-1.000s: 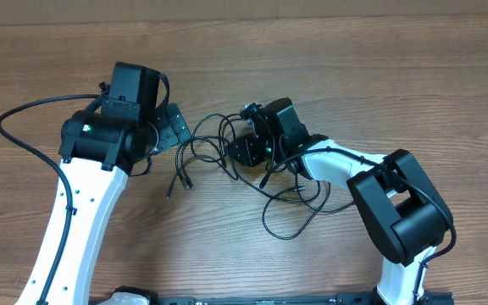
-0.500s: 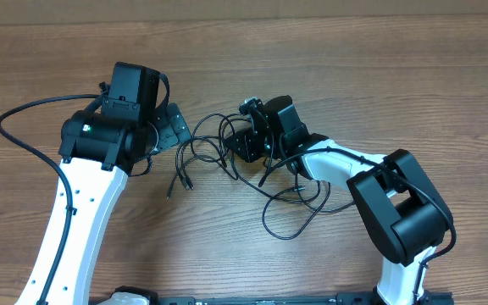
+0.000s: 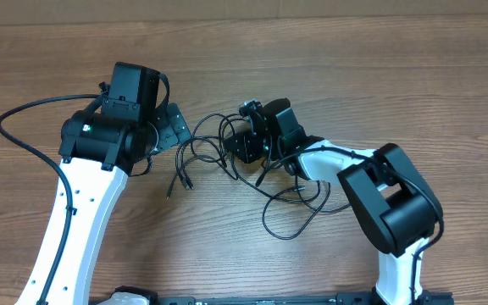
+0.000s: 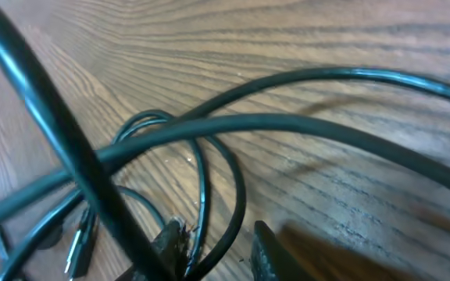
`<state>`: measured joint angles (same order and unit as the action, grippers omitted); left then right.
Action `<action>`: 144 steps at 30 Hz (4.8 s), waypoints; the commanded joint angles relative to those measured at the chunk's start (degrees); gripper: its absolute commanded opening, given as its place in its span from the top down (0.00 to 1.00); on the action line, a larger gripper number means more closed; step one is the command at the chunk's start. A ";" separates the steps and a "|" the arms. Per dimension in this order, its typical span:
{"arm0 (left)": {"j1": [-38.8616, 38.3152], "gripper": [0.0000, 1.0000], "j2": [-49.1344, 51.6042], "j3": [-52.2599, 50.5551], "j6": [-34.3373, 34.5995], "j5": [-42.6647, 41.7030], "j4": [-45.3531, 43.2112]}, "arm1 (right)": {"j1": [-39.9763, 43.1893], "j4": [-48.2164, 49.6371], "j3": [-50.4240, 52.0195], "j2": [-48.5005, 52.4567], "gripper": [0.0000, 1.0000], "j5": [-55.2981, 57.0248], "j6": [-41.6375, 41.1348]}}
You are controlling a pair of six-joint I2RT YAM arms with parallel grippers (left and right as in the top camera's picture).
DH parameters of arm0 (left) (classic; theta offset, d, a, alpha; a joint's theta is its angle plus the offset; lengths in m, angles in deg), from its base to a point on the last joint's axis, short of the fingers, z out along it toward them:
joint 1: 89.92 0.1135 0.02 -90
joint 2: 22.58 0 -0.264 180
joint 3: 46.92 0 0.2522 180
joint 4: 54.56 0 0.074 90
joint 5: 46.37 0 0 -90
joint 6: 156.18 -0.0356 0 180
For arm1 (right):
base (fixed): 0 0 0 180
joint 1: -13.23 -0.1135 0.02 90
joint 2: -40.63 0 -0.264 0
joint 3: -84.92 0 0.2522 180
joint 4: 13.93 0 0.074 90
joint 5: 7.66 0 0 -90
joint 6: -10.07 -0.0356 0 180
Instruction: Untangle cables
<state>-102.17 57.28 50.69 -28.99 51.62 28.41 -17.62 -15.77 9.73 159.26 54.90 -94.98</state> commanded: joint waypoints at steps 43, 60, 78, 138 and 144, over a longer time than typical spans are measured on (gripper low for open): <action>0.24 0.00 0.52 0.94 0.50 0.98 -0.07 | 6.29 -45.53 0.17 -44.96 0.96 21.94 -0.98; 0.24 0.00 0.52 0.94 0.52 0.98 -0.07 | 6.29 -45.94 -7.61 -64.59 0.96 29.57 2.03; 0.24 0.00 0.52 0.94 0.50 0.98 -0.07 | 6.29 -39.93 -27.06 -64.57 0.96 40.41 9.18; 0.24 0.00 0.52 0.94 0.52 0.98 -0.07 | 85.50 -55.52 -27.02 -29.53 0.96 40.06 -21.53; 0.24 0.00 0.52 0.94 0.50 0.98 -0.07 | 89.20 -55.36 -26.95 -25.55 0.96 39.17 -22.88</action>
<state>-102.20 57.28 50.69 -28.99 51.82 28.41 69.70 -71.44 -16.06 132.35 95.54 -115.46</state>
